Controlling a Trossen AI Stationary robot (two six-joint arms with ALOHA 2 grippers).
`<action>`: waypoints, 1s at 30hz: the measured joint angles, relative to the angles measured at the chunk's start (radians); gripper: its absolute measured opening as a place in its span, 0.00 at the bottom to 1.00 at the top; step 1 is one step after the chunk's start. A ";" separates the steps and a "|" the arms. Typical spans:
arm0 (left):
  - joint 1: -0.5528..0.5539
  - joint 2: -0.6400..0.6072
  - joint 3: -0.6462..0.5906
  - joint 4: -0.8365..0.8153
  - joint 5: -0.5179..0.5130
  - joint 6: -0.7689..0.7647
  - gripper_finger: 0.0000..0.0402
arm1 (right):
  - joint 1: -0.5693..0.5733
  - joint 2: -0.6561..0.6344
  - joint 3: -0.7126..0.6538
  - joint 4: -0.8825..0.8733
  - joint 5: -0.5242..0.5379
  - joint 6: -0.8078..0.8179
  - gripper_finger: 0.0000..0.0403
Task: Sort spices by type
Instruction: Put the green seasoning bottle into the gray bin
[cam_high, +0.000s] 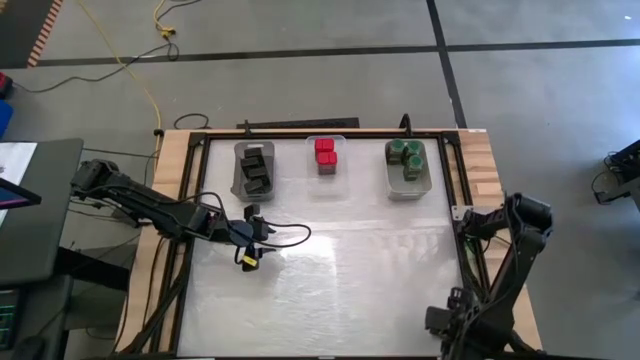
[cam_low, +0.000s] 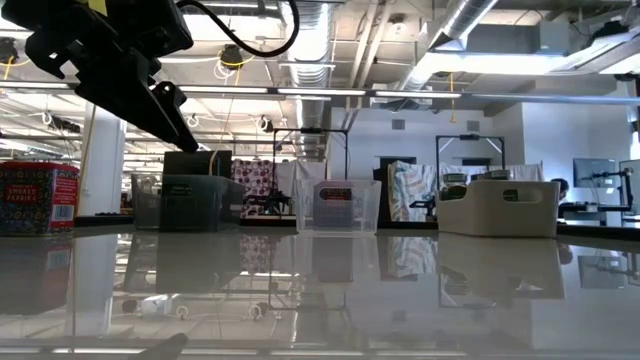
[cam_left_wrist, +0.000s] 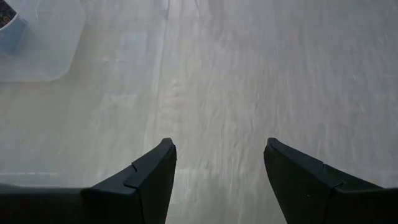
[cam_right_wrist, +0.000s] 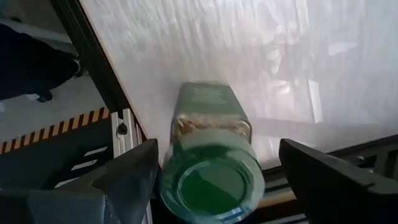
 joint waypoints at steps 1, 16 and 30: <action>0.000 0.000 0.000 0.000 0.000 0.000 0.58 | 0.000 0.005 0.000 0.008 0.000 -0.002 0.90; 0.000 0.000 0.000 0.008 0.000 0.000 0.58 | 0.050 0.047 -0.003 0.050 0.038 0.146 0.74; 0.000 0.000 0.000 0.008 0.000 0.000 0.58 | 0.062 0.047 -0.004 0.039 0.114 0.199 0.56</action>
